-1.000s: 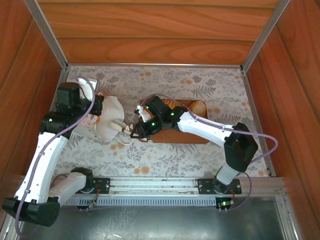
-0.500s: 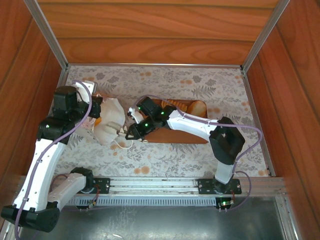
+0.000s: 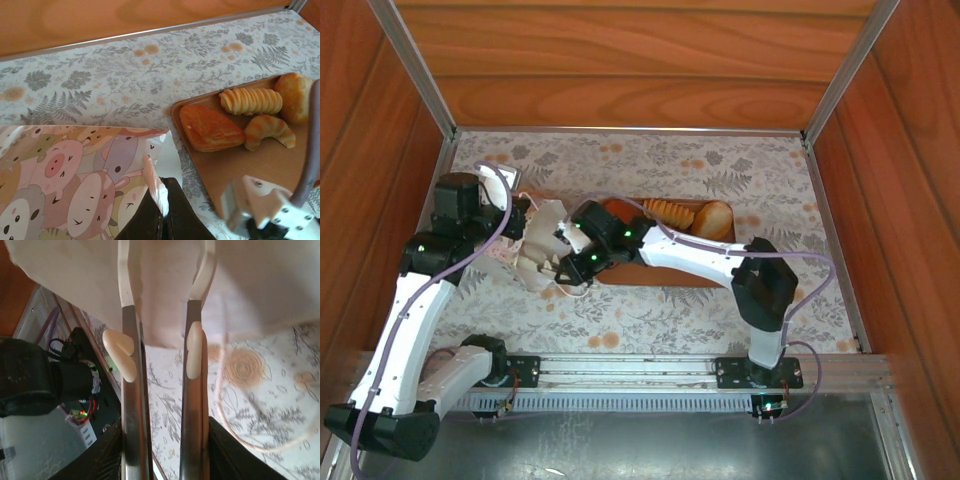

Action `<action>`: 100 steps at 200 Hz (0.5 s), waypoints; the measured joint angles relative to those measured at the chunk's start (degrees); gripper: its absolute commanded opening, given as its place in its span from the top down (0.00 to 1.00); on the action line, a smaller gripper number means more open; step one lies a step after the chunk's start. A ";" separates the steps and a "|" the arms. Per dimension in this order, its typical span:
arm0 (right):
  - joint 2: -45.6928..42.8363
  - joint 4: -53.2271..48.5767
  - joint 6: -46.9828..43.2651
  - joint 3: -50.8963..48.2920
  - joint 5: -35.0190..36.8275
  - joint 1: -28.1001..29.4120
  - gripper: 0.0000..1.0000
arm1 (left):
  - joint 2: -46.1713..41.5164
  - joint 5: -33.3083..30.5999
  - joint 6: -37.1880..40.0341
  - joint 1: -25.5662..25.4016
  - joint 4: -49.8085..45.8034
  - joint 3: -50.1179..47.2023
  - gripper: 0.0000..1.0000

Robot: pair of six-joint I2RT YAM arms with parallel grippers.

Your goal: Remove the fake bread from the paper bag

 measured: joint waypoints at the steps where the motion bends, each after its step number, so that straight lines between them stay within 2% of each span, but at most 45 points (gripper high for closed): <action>1: 0.13 -0.02 0.00 0.15 0.04 0.02 0.58 | 0.02 0.07 0.00 0.00 0.00 0.00 1.00; 42: 6.01 0.46 5.86 4.39 -0.52 -0.92 0.55 | -0.55 0.96 0.00 0.00 0.33 0.00 1.00; 100: 8.24 9.79 24.09 4.07 -7.69 -4.70 0.55 | -0.57 3.39 0.02 0.00 0.94 -0.85 1.00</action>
